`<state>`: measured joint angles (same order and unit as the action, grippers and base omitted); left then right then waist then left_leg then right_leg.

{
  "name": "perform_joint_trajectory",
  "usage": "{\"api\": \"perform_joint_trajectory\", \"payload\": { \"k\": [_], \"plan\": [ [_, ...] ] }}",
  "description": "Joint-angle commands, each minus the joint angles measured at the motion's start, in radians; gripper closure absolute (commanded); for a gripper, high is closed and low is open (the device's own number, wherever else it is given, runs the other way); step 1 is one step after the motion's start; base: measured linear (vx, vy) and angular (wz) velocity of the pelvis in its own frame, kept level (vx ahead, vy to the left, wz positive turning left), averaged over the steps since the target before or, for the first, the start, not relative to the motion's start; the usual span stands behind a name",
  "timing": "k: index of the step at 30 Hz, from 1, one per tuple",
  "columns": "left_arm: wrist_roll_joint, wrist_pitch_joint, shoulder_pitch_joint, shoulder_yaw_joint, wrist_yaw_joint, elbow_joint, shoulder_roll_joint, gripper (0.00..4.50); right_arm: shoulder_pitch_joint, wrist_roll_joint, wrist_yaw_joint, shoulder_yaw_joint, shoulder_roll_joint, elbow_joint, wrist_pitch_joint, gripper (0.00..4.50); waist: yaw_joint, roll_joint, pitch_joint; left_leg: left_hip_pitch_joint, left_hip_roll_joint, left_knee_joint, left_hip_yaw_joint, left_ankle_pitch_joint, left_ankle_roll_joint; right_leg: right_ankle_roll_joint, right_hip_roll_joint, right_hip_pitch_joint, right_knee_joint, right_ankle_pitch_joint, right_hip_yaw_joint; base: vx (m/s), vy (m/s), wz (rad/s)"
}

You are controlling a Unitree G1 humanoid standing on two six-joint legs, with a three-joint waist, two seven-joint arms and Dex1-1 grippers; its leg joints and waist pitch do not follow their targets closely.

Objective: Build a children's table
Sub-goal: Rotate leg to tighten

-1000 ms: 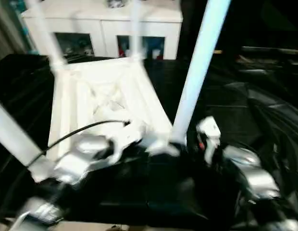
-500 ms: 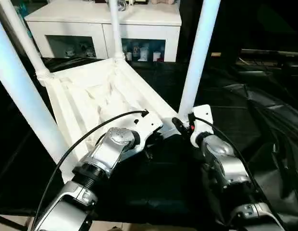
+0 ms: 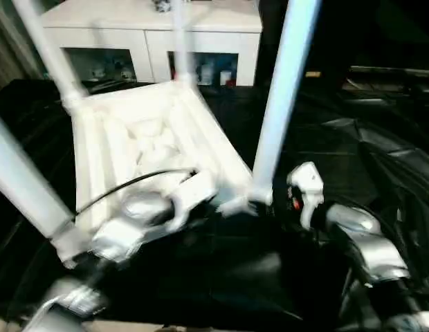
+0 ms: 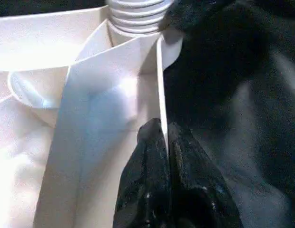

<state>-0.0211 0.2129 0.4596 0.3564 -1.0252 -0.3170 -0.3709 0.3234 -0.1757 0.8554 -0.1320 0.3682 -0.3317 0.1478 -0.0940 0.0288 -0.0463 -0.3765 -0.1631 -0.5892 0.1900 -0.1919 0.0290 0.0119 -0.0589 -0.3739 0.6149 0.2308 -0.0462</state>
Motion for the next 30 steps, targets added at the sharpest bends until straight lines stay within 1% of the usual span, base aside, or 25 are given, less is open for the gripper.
{"api": "perform_joint_trajectory", "payload": {
  "k": [1, 2, 4, 5, 8, 9, 11, 13, 16, 17, 19, 20, 21, 25, 27, 30],
  "plan": [
    [0.033, -0.031, -0.008, 0.024, -0.035, 0.041, 0.004, 4.5, 0.002, -0.009, 0.06, -0.018, 0.024, 0.038, -0.01, 0.62, 0.0, -0.011, 0.057, 0.02, -0.08, 0.062, -0.031, -0.104, -0.094, 0.246, -0.096, 0.032, -0.063, 0.008, 0.05, 0.0, 0.0, 0.0],
    [0.041, -0.029, -0.014, 0.021, -0.051, 0.052, -0.008, 4.5, -0.001, -0.015, 0.098, -0.03, 0.045, 0.047, -0.01, 0.62, -0.003, -0.01, 0.058, 0.017, -0.082, 0.062, -0.031, -0.09, -0.097, 0.248, -0.095, 0.032, -0.059, -0.014, 0.049, 0.0, 0.0, 0.0],
    [0.051, -0.026, -0.018, 0.015, -0.065, 0.062, -0.016, 4.5, -0.001, -0.02, 0.121, -0.036, 0.054, 0.049, -0.009, 0.62, -0.004, -0.012, 0.061, 0.015, -0.081, 0.059, -0.03, -0.075, -0.102, 0.252, -0.095, 0.032, -0.054, -0.043, 0.048, 0.0, 0.0, 0.0],
    [0.055, -0.025, -0.021, 0.013, -0.072, 0.067, -0.023, 4.5, 0.0, -0.024, 0.134, -0.038, 0.058, 0.049, -0.009, 0.62, -0.003, -0.013, 0.06, 0.012, -0.079, 0.058, -0.029, -0.075, -0.106, 0.255, -0.096, 0.032, -0.053, -0.052, 0.048, 0.0, 0.0, 0.0],
    [0.057, -0.032, -0.026, 0.014, -0.094, 0.068, -0.04, 4.5, 0.006, -0.029, 0.162, -0.042, 0.062, 0.041, -0.006, 0.62, -0.002, -0.014, 0.059, 0.012, -0.078, 0.057, -0.028, -0.083, -0.109, 0.253, -0.097, 0.032, -0.054, -0.037, 0.048, 0.0, 0.0, 0.0],
    [0.056, -0.035, -0.026, 0.013, -0.097, 0.067, -0.042, 4.5, 0.008, -0.028, 0.167, -0.045, 0.064, 0.038, -0.008, 0.79, -0.002, -0.014, 0.06, 0.012, -0.077, 0.056, -0.028, -0.081, -0.11, 0.253, -0.097, 0.032, -0.054, -0.038, 0.048, 0.0, 0.0, 0.0],
    [0.055, -0.039, -0.027, 0.01, -0.102, 0.067, -0.043, 4.5, 0.009, -0.026, 0.174, -0.046, 0.065, 0.034, -0.011, 0.97, -0.003, -0.013, 0.061, 0.012, -0.077, 0.054, -0.027, -0.064, -0.113, 0.253, -0.097, 0.032, -0.052, -0.053, 0.048, 0.0, 0.0, 0.0],
    [0.054, -0.041, -0.028, 0.006, -0.107, 0.066, -0.044, 4.5, 0.01, -0.028, 0.179, -0.044, 0.063, 0.029, -0.011, 1.14, -0.004, -0.015, 0.062, 0.011, -0.077, 0.052, -0.027, -0.054, -0.117, 0.254, -0.096, 0.032, -0.05, -0.066, 0.047, 0.0, 0.0, 0.0],
    [0.054, -0.038, -0.027, 0.005, -0.11, 0.064, -0.045, 4.5, 0.012, -0.034, 0.181, -0.043, 0.062, 0.026, -0.01, 1.41, -0.005, -0.015, 0.062, 0.012, -0.077, 0.052, -0.027, -0.056, -0.118, 0.255, -0.096, 0.032, -0.05, -0.059, 0.047, 0.0, 0.0, 0.0],
    [0.057, -0.036, -0.027, 0.008, -0.111, 0.064, -0.047, 4.5, 0.011, -0.035, 0.185, -0.041, 0.061, 0.027, -0.009, 1.45, -0.005, -0.017, 0.061, 0.011, -0.076, 0.052, -0.026, -0.057, -0.118, 0.254, -0.096, 0.032, -0.05, -0.053, 0.047, 0.0, 0.0, 0.0],
    [0.058, -0.035, -0.027, 0.009, -0.111, 0.064, -0.048, 4.5, 0.011, -0.035, 0.187, -0.04, 0.061, 0.027, -0.008, 1.65, -0.005, -0.015, 0.061, 0.011, -0.076, 0.052, -0.026, -0.056, -0.118, 0.254, -0.096, 0.032, -0.05, -0.05, 0.047, 0.0, 0.0, 0.0],
    [0.059, -0.034, -0.027, 0.01, -0.111, 0.063, -0.048, 4.5, 0.009, -0.034, 0.192, -0.038, 0.059, 0.026, -0.009, 1.72, -0.005, -0.019, 0.06, 0.011, -0.076, 0.052, -0.026, -0.06, -0.117, 0.253, -0.096, 0.032, -0.051, -0.042, 0.047, 0.0, 0.0, 0.0],
    [0.059, -0.033, -0.027, 0.01, -0.111, 0.063, -0.048, 4.5, 0.008, -0.034, 0.192, -0.038, 0.059, 0.026, -0.01, 1.77, -0.006, -0.018, 0.06, 0.012, -0.077, 0.052, -0.026, -0.061, -0.116, 0.253, -0.096, 0.031, -0.051, -0.038, 0.047, 0.0, 0.0, 0.0],
    [0.054, -0.028, -0.028, 0.006, -0.108, 0.057, -0.045, 4.5, 0.005, -0.03, 0.187, -0.038, 0.054, 0.02, -0.011, 1.81, -0.006, -0.017, 0.061, 0.012, -0.076, 0.051, -0.026, -0.05, -0.119, 0.254, -0.095, 0.031, -0.049, -0.051, 0.047, 0.0, 0.0, 0.0],
    [0.042, -0.022, -0.02, 0.003, -0.083, 0.035, -0.032, 4.5, 0.002, -0.019, 0.153, -0.032, 0.045, 0.01, -0.014, 1.83, -0.005, -0.016, 0.061, 0.011, -0.075, 0.05, -0.026, -0.045, -0.122, 0.255, -0.095, 0.032, -0.048, -0.059, 0.047, 0.0, 0.0, 0.0],
    [0.024, -0.012, 0.0, -0.004, -0.028, -0.01, -0.003, 4.5, 0.006, -0.001, 0.073, -0.012, 0.019, -0.024, -0.01, 1.83, -0.002, -0.016, 0.058, 0.013, -0.075, 0.052, -0.026, -0.07, -0.11, 0.254, -0.095, 0.03, -0.054, -0.017, 0.047, 0.0, 0.0, 0.0]
  ]
}}
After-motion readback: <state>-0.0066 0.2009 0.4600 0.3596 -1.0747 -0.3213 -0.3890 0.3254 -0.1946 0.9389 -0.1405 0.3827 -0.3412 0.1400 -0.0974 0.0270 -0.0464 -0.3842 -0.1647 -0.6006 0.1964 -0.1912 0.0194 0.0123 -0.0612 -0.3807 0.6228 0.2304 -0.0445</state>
